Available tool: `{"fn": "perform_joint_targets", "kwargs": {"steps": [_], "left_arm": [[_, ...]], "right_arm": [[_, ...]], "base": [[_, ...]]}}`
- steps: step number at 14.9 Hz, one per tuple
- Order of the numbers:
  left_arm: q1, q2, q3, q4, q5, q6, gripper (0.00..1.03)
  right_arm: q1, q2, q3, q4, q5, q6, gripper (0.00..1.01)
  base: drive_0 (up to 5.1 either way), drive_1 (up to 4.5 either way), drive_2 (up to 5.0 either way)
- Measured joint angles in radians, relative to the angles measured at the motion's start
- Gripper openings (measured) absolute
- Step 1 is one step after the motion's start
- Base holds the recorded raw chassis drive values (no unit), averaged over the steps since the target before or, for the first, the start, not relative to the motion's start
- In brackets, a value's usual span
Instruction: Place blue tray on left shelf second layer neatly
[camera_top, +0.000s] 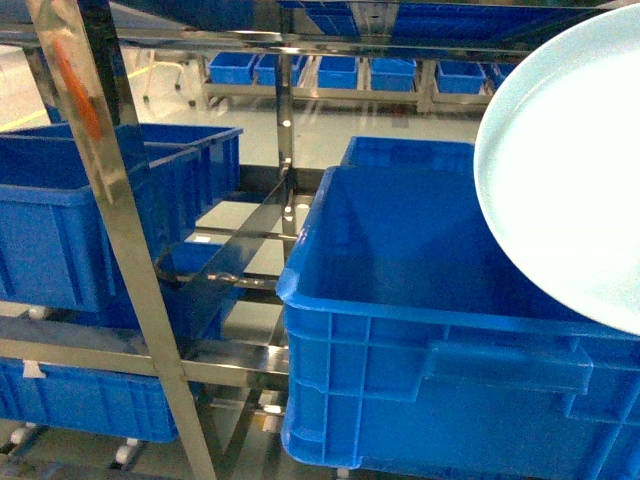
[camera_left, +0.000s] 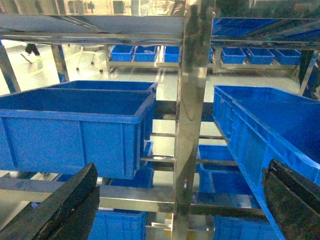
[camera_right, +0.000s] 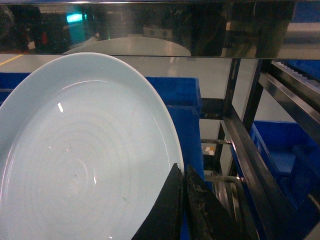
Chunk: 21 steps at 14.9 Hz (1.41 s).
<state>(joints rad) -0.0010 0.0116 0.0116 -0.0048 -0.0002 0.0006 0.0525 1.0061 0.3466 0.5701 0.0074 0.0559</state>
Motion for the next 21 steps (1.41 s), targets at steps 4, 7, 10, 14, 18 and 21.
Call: {"fn": "perform_joint_targets", "kwargs": {"steps": [4,7,10,14,18,21], "left_arm": [[0.001,0.0,0.0,0.001,-0.003,0.0,0.98],[0.0,0.0,0.0,0.001,0.0,0.0,0.98],[0.0,0.0,0.0,0.002,-0.001,0.0,0.98],[0.0,0.0,0.0,0.001,0.0,0.0,0.98],[0.0,0.0,0.0,0.001,0.0,0.0,0.98],[0.0,0.0,0.0,0.001,0.0,0.0,0.98]], "right_arm": [[0.0,0.0,0.0,0.0,-0.003,0.0,0.02],[0.0,0.0,0.0,0.0,-0.002,0.0,0.02],[0.0,-0.001,0.0,0.002,-0.003,0.0,0.02],[0.0,0.001,0.0,-0.003,-0.002,0.0,0.02],[0.0,0.001,0.0,-0.002,-0.003,-0.001,0.02],[-0.002,0.001,0.004,-0.03,-0.019,0.017,0.02]], "base": [[-0.7,-0.67,-0.7],[-0.7,-0.67,-0.7],[-0.7,-0.67,-0.7],[-0.7,-0.67,-0.7],[-0.7,-0.67,-0.7],[-0.7,-0.67,-0.7]]}}
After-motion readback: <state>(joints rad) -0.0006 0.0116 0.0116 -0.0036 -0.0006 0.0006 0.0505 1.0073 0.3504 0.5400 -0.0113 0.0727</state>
